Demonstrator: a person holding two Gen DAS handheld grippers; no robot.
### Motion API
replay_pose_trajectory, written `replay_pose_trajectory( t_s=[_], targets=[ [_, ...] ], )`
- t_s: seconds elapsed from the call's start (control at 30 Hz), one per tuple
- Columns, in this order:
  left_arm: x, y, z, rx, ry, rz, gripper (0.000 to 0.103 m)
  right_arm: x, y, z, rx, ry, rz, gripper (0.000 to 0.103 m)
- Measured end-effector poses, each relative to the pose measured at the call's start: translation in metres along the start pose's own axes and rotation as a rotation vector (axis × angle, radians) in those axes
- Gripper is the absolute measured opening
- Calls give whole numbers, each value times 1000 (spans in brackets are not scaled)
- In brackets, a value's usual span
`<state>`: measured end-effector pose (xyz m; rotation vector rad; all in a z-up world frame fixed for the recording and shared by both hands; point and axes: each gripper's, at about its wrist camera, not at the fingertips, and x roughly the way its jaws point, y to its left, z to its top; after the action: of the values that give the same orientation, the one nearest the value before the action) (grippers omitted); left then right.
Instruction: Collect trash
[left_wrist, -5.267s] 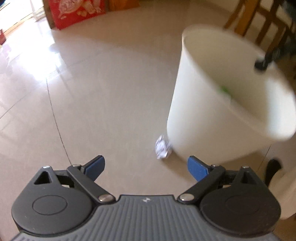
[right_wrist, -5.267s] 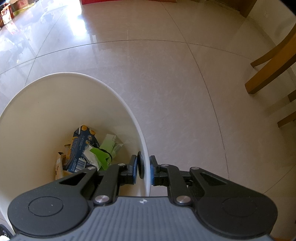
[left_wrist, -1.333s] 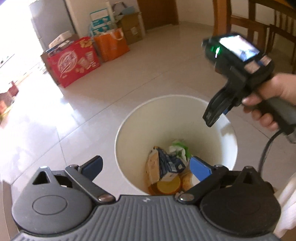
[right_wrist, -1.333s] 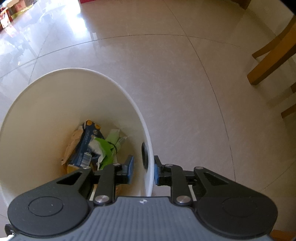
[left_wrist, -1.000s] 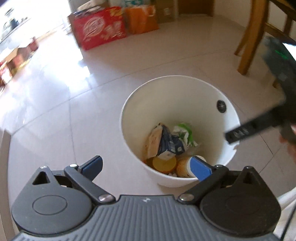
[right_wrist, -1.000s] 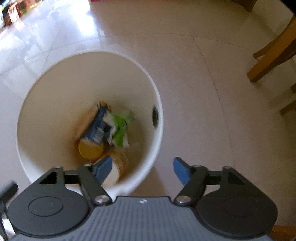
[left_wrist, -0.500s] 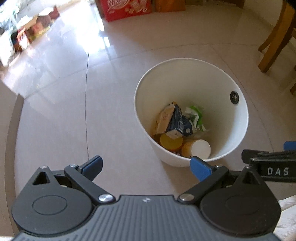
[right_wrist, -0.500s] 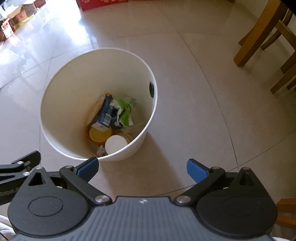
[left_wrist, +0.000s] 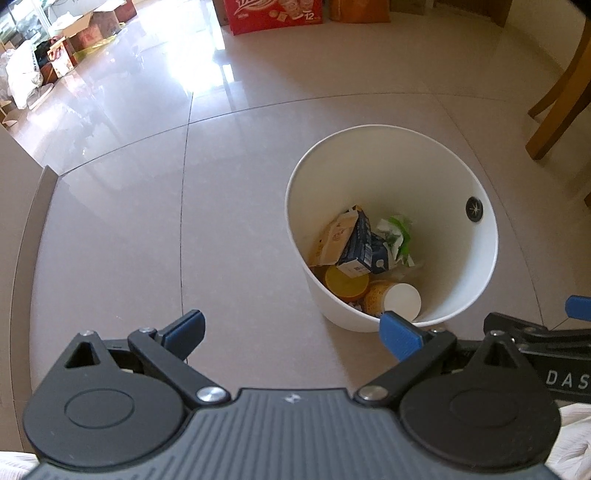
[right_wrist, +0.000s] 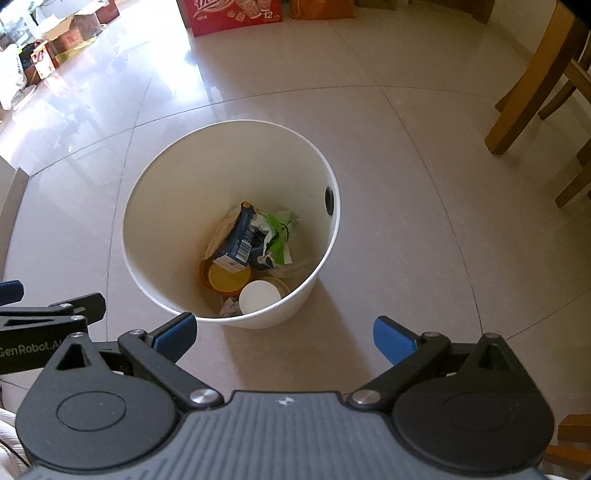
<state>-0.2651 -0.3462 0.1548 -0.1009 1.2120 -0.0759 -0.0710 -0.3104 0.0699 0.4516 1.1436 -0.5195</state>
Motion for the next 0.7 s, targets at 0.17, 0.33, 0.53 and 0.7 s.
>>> replay_pose_trajectory(
  t_s=[0.17, 0.33, 0.53, 0.7],
  targets=[
    [-1, -1, 0, 6, 0, 2, 100, 2, 2, -1, -13, 0, -13, 103],
    [-2, 0, 0, 3, -6, 2, 100, 3, 1, -1, -12, 4, -11, 103],
    [1, -2, 1, -3, -8, 0, 100, 2, 0, 0, -9, 4, -8, 103],
    [1, 0, 0, -5, -9, -4, 100, 2, 0, 0, -11, 3, -10, 103]
  ],
)
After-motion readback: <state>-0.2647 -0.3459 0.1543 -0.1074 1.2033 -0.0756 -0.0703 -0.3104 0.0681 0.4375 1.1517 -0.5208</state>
